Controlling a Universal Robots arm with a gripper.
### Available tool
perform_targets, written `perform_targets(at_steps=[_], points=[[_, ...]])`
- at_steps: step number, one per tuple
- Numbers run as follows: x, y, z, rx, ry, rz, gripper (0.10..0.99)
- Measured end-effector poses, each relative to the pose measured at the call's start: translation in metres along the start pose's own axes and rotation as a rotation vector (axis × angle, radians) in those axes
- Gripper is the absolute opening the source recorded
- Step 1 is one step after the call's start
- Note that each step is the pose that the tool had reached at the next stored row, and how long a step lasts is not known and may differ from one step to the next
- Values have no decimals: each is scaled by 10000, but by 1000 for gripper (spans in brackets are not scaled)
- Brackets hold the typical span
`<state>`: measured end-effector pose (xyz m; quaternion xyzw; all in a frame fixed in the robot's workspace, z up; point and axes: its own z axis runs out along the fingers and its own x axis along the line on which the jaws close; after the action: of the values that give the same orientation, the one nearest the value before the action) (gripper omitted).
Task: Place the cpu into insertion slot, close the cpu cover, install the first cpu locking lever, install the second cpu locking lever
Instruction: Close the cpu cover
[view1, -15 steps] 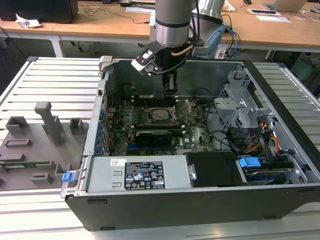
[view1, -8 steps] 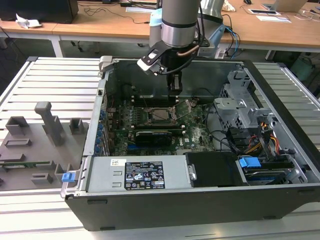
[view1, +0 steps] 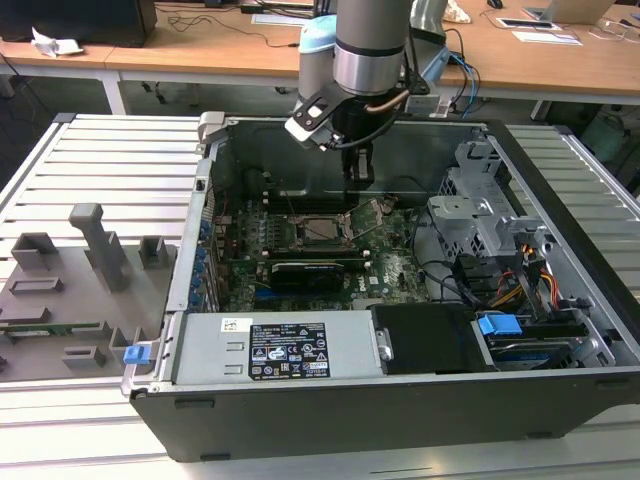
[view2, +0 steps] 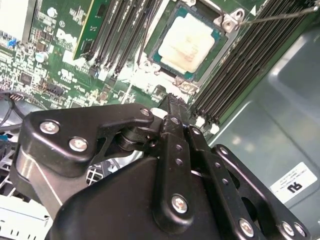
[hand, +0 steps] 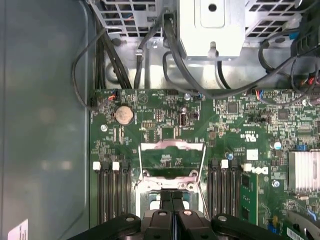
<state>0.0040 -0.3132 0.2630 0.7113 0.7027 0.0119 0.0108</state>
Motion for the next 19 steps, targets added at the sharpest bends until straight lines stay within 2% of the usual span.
perform_targets(at_steps=[4,6,13,15,19], points=[[1,117,6,52,2,-1,106],[3,149,16,59,1,-3,106],[-53,171,62,62,-1,-1,106],[-53,256,70,98,-3,-1,106],[-51,370,76,108,-2,-8,106]])
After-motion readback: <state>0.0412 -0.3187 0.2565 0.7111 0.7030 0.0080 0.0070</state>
